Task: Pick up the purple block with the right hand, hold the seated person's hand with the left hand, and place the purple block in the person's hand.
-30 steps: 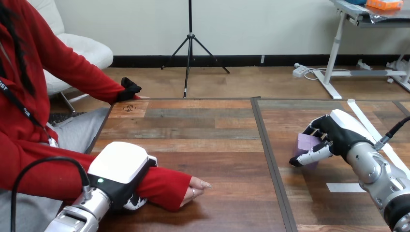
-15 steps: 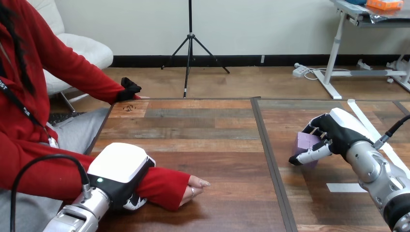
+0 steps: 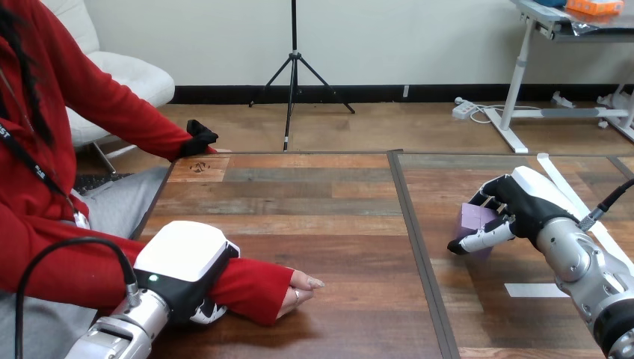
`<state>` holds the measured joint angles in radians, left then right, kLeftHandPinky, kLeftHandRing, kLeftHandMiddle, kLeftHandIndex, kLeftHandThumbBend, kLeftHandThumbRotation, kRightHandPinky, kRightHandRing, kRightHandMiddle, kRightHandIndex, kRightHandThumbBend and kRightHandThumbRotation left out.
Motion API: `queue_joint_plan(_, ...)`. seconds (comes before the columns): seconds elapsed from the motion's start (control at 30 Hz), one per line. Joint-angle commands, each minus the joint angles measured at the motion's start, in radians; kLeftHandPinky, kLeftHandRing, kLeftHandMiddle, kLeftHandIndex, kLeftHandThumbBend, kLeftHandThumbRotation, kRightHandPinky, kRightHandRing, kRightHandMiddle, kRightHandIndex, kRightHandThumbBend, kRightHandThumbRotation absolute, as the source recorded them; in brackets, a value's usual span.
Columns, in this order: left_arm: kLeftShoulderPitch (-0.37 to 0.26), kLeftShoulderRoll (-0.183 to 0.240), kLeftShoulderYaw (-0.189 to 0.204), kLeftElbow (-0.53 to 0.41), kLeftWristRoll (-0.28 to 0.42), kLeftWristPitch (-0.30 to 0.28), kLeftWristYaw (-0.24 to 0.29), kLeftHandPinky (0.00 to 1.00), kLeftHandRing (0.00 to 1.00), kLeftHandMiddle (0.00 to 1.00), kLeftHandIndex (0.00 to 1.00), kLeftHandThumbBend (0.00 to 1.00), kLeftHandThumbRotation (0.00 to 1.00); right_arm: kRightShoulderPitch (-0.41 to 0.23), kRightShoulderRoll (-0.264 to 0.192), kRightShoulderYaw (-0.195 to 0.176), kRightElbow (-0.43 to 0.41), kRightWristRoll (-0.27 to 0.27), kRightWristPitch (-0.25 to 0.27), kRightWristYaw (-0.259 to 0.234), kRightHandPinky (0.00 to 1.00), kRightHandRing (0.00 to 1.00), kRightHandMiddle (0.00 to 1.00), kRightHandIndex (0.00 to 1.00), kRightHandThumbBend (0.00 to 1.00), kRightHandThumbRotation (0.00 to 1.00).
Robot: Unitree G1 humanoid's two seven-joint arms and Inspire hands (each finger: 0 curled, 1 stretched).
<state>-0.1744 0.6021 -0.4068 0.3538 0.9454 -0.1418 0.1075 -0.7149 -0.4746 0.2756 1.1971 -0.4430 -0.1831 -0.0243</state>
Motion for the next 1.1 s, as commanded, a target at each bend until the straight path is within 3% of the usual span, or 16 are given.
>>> queue_joint_plan(0.0,-0.021,0.023,0.042,-0.051,-0.028,0.005,0.002,0.41,0.50,0.54,0.55,0.61,0.11,-0.041,-0.010,-0.023,-0.055,0.013,-0.007,-0.023,0.47,0.51,0.55,0.52,0.64,0.00)
queue_joint_plan(1.07,-0.045,0.013,0.151,-0.233,-0.095,-0.037,0.072,0.39,0.49,0.57,0.58,0.64,0.16,-0.051,0.011,-0.022,-0.086,0.009,0.005,-0.030,0.47,0.50,0.54,0.53,0.65,0.00)
